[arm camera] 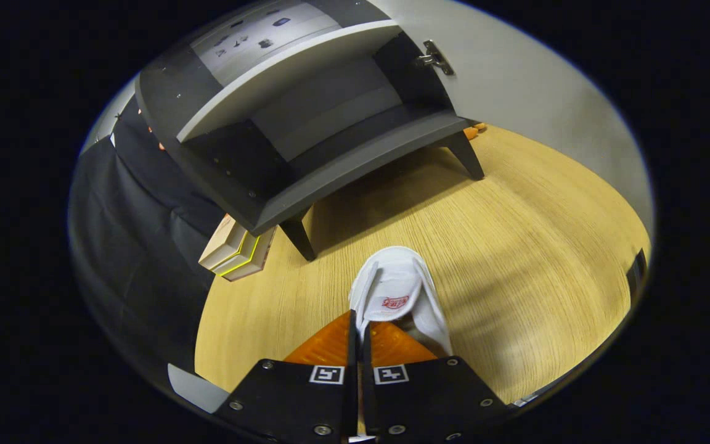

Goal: Open the shoe cabinet door, grab the shoes and put them into the shoe cabinet, then close the shoe cabinet door.

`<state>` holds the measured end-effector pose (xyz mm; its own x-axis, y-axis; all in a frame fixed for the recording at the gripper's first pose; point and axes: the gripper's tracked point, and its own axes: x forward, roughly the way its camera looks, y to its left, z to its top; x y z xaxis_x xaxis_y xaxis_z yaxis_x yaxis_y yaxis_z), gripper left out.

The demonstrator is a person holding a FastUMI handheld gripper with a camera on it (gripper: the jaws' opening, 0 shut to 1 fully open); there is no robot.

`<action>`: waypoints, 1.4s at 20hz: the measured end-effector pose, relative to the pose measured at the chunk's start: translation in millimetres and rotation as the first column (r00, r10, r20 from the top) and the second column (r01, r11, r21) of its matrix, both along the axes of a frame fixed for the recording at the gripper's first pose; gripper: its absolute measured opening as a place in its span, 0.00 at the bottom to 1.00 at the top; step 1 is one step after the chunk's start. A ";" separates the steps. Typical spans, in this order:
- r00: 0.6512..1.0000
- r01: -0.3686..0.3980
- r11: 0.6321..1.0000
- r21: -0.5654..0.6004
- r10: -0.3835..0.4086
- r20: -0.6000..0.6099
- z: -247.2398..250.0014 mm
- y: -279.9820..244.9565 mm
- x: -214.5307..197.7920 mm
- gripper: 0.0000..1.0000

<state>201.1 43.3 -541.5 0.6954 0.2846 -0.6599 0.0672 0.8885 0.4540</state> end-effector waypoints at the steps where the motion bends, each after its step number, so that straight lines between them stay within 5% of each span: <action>1: 1.000 0.004 1.000 0.005 -0.005 0.006 7.9 0.2 -3.1 0.03; 16: 0.951 0.040 0.997 -0.073 -0.015 0.308 243.6 -7.3 -22.6 0.03; 23: 0.930 0.019 0.994 -0.108 0.023 0.368 287.3 -0.9 2.6 0.03; 28: 0.923 0.000 0.993 -0.115 0.044 0.383 295.0 0.4 61.1 0.03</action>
<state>262.2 43.7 -246.5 0.8962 0.2430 -0.3711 -0.1128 0.9339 0.3392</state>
